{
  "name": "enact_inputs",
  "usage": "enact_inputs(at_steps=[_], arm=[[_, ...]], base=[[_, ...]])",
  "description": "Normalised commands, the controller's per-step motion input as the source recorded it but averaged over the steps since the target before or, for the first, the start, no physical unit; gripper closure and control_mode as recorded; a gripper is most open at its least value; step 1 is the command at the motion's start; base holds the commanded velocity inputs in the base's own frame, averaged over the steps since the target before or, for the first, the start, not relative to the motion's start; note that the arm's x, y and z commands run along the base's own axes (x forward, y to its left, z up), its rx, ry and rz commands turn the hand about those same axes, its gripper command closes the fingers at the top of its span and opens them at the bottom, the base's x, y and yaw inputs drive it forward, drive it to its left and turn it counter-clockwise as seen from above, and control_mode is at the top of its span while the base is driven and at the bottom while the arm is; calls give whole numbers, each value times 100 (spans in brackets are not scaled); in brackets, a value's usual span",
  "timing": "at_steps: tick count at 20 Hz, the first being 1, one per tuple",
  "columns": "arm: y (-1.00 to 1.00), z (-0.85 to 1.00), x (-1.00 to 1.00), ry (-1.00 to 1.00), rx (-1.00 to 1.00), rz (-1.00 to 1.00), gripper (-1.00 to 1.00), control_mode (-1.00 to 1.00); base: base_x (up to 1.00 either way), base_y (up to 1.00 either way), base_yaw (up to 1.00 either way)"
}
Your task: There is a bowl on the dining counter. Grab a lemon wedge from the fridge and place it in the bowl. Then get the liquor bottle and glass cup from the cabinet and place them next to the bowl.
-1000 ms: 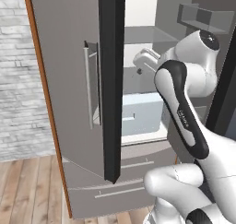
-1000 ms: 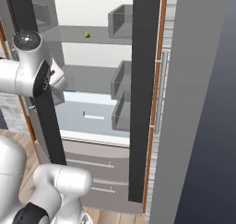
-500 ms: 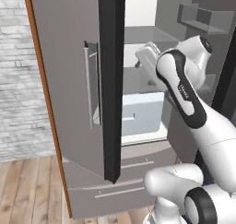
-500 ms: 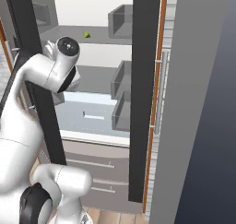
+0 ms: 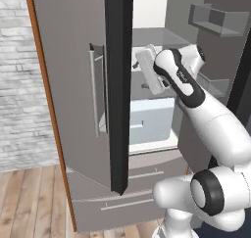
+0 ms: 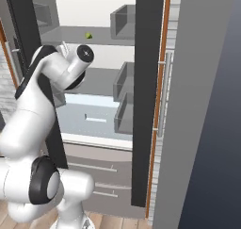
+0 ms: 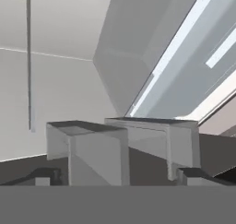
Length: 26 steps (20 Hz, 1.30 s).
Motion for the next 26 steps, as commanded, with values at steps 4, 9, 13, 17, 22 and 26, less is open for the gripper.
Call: enact_inputs(at_steps=[4, 9, 13, 17, 22, 26], arm=[[41, -18, 36, 0, 10, 0, -100, -100], [36, -26, -4, 0, 6, 6, -100, -100], [46, -21, -20, 0, 3, 13, -100, -100], [64, -4, -16, 0, 0, 20, -100, -100], [76, 0, -22, 0, 0, 29, -100, -100], [81, -2, -29, 0, 0, 28, -100, -100]], base=[[0, 0, 0], [0, 0, 0], [0, 0, 0], [0, 0, 0], [0, 0, 0], [0, 0, 0]])
